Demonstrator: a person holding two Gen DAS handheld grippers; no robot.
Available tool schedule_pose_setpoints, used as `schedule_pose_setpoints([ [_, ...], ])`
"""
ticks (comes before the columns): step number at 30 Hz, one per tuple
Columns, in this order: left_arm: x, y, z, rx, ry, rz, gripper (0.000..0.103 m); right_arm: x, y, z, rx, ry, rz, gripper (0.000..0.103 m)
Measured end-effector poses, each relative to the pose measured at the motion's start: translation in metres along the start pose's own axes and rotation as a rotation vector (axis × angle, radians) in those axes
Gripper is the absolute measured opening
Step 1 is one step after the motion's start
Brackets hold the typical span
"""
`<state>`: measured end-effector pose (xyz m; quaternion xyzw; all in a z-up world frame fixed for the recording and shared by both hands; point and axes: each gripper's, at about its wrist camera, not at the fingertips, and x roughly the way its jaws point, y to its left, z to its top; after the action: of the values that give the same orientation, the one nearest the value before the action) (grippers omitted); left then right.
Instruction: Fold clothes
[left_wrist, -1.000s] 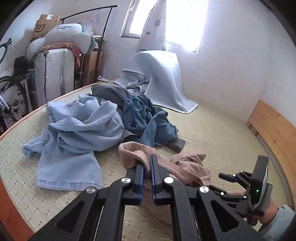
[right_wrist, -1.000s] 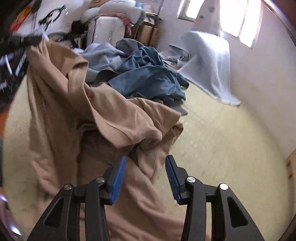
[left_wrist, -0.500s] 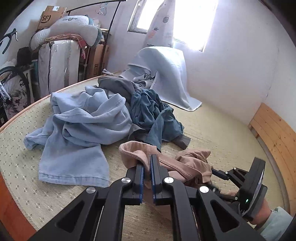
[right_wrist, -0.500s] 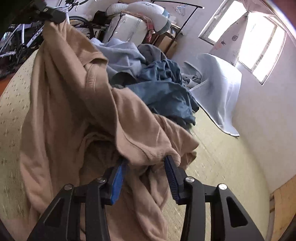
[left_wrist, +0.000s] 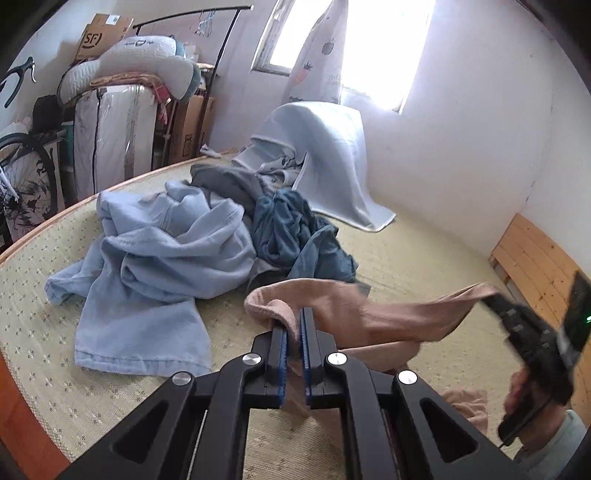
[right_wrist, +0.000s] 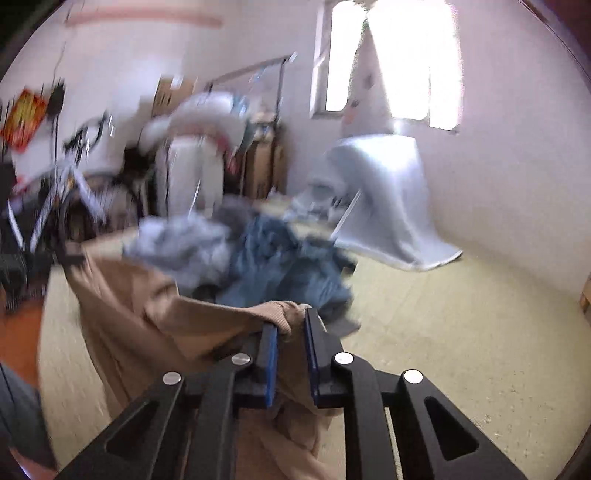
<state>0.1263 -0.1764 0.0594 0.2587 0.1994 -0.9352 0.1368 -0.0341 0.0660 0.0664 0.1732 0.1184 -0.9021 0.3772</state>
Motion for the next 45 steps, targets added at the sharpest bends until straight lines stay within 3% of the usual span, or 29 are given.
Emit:
schedule_pose_setpoints([
  [7, -0.03, -0.017, 0.029, -0.002, -0.113, -0.053, 0.005, -0.094, -0.028, 0.047, 0.08, -0.225, -0.077, 0.012],
  [15, -0.085, -0.05, 0.083, 0.016, -0.334, -0.117, 0.003, -0.213, -0.028, 0.081, 0.049, -0.456, -0.133, 0.012],
  [19, -0.085, -0.08, 0.088, 0.078, -0.337, -0.177, 0.003, -0.263, -0.024, 0.09, 0.049, -0.542, -0.136, 0.012],
  [21, -0.068, -0.093, 0.08, 0.122, -0.289, -0.174, 0.003, -0.272, -0.021, 0.091, 0.039, -0.543, -0.14, 0.012],
  [23, -0.034, -0.099, 0.063, 0.148, -0.191, -0.152, 0.003, -0.264, -0.023, 0.088, 0.031, -0.465, -0.15, 0.012],
  [26, 0.022, -0.098, 0.026, 0.151, -0.004, -0.106, 0.002, -0.211, -0.033, 0.073, 0.045, -0.215, -0.177, 0.012],
  [30, 0.059, -0.093, -0.012, 0.141, 0.132, -0.045, 0.002, -0.136, -0.035, 0.03, 0.065, 0.066, -0.127, 0.012],
  [35, 0.07, -0.071, -0.018, 0.079, 0.131, 0.017, 0.002, -0.067, -0.012, -0.017, 0.034, 0.305, -0.035, 0.013],
  [41, 0.082, -0.029, -0.015, -0.002, 0.113, 0.092, 0.002, -0.034, 0.053, -0.043, -0.121, 0.405, 0.124, 0.016],
  [45, 0.094, -0.021, -0.018, 0.003, 0.135, 0.106, 0.002, -0.027, 0.105, -0.077, -0.298, 0.486, 0.244, 0.029],
])
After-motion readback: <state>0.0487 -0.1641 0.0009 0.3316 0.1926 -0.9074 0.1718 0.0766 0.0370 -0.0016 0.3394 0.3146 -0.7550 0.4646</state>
